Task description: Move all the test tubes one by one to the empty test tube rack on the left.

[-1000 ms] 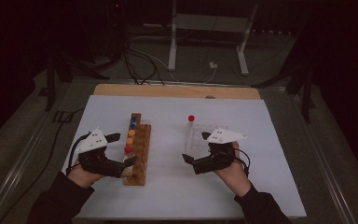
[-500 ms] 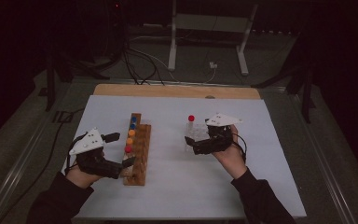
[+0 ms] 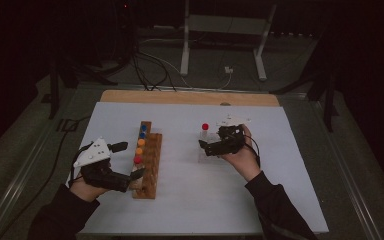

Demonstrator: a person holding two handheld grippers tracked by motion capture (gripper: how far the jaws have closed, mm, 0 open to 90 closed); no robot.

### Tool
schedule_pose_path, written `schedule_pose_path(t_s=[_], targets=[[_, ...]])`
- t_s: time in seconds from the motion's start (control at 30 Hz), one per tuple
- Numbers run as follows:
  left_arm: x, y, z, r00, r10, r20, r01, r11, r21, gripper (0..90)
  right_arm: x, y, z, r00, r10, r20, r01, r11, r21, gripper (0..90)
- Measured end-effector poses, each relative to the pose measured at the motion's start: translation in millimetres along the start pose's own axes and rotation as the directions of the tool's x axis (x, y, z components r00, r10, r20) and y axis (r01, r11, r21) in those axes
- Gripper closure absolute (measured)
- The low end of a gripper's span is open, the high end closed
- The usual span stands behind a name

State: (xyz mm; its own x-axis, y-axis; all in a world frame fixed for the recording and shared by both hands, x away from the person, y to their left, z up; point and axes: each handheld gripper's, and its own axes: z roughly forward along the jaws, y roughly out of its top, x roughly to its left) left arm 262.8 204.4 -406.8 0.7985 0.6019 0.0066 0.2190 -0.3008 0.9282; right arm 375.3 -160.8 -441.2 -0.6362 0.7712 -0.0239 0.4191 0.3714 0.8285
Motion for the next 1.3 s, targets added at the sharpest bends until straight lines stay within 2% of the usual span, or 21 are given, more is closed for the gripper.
schedule_pose_path(t_s=[0.07,0.23,0.27,0.43,0.6,0.83,1.1,1.3], targets=[[0.3,0.1,-0.5,1.0000,-0.001,-0.005,0.001,1.0000,-0.001,2.5,-2.2,-0.8,3.9,1.0000,0.007,-0.001,-0.007,1.000,0.011,0.3],[1.0,-0.4,-0.2,1.0000,-0.007,-0.005,0.007,1.0000,0.000,2.6,-7.9,-1.6,11.4,0.9999,0.013,0.002,-0.013,0.999,0.031,8.3],[0.9,-0.4,0.0,0.9999,-0.007,-0.009,0.007,1.0000,0.001,2.6,-9.1,-1.7,12.1,0.9999,0.015,0.006,-0.015,0.999,0.030,13.1],[0.7,0.1,-0.8,0.9999,-0.003,-0.010,0.003,1.0000,-0.002,2.5,-12.6,-2.9,18.1,0.9997,0.012,0.021,-0.013,0.999,0.050,24.5],[1.8,-0.4,-1.4,0.9999,-0.006,-0.012,0.006,1.0000,-0.001,2.5,-12.8,-2.1,22.7,1.0000,0.001,0.009,-0.002,0.998,0.070,44.7],[1.4,-0.4,-0.9,0.9998,-0.003,-0.021,0.003,1.0000,-0.001,2.6,-10.3,1.6,30.2,0.9996,-0.023,0.018,0.021,0.994,0.103,60.9],[2.3,-0.9,-0.5,0.9996,-0.001,-0.029,0.001,1.0000,0.003,2.5,-7.3,3.0,36.6,0.9994,-0.030,0.014,0.028,0.993,0.114,73.3],[2.0,-0.5,-0.8,0.9998,-0.002,-0.022,0.002,1.0000,0.004,2.5,-6.4,4.5,36.3,0.9994,-0.024,0.025,0.021,0.993,0.118,74.5]])
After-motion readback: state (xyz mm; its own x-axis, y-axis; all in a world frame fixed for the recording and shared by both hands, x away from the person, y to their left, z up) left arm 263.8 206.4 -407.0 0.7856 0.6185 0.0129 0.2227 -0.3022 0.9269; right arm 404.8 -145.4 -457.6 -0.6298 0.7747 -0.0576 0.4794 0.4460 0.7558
